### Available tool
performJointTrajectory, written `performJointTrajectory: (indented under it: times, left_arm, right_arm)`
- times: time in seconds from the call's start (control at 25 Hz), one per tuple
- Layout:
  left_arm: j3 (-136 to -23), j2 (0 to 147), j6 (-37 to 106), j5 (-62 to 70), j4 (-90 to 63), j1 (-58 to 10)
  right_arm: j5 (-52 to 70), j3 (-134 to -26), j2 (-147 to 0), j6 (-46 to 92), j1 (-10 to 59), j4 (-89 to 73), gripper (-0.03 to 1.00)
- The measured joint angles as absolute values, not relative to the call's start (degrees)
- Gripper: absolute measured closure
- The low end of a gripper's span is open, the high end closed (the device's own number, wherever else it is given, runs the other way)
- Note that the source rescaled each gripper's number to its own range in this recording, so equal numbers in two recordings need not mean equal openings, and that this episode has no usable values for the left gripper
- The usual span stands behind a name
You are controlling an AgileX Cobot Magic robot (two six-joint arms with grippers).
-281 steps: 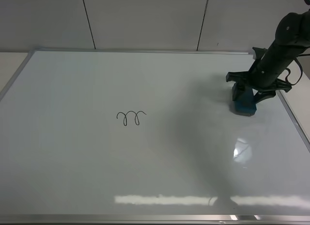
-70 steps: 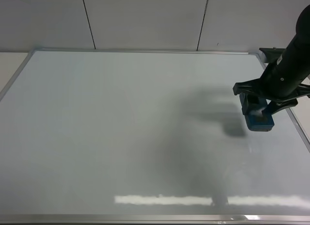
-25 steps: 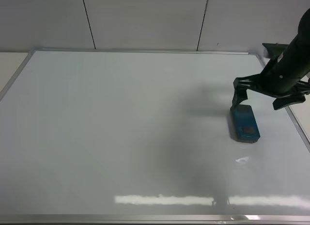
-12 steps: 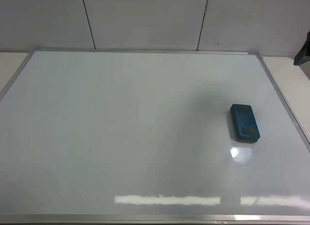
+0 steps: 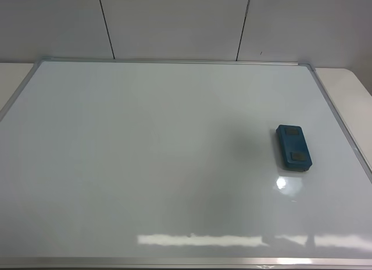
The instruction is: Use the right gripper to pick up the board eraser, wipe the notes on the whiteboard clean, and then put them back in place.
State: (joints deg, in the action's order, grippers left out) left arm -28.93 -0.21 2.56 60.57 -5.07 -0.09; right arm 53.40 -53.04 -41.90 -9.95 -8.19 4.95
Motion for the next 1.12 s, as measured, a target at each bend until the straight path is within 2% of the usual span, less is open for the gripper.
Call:
performJointTrajectory:
  times: [0.52, 1.12]
  left_arm:
    - [-28.93, -0.21, 2.56, 60.57, -5.07, -0.09]
    - [-28.93, -0.21, 2.56, 60.57, -5.07, -0.09]
  right_arm:
    - [62.02, -52.98, -17.1, -8.21, -8.19, 8.21, -0.03]
    - [66.67, -49.54, 0.23, -1.49, -8.19, 4.57, -0.03]
